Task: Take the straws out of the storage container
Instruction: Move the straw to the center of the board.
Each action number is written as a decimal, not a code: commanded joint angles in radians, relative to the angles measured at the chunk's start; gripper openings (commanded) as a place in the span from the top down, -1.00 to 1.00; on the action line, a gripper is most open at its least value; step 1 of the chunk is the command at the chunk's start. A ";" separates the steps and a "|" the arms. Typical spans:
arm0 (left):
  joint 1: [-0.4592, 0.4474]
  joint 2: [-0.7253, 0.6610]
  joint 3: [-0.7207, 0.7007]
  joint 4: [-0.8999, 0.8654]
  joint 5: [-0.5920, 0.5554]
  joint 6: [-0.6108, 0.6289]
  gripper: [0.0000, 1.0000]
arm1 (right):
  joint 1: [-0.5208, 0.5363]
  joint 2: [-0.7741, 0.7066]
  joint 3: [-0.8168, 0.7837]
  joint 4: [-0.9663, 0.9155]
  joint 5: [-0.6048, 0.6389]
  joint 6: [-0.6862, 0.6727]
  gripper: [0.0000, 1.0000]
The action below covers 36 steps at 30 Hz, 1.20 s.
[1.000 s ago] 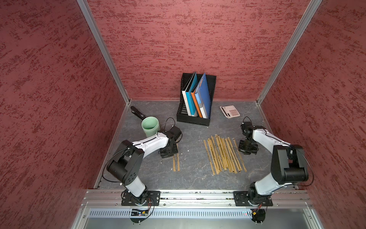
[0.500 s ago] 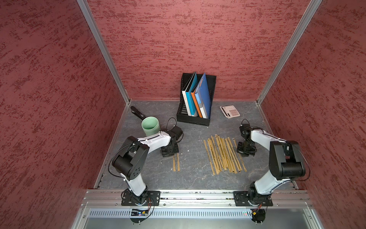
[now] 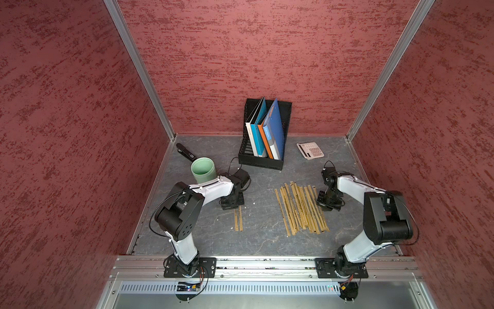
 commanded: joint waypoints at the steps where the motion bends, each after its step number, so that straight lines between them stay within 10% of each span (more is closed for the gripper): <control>1: -0.020 0.030 0.016 0.028 0.019 0.014 1.00 | 0.034 -0.008 -0.031 0.038 -0.052 0.040 1.00; 36: -0.204 0.131 0.237 -0.048 0.039 -0.031 1.00 | 0.333 0.049 0.014 0.106 -0.100 0.242 1.00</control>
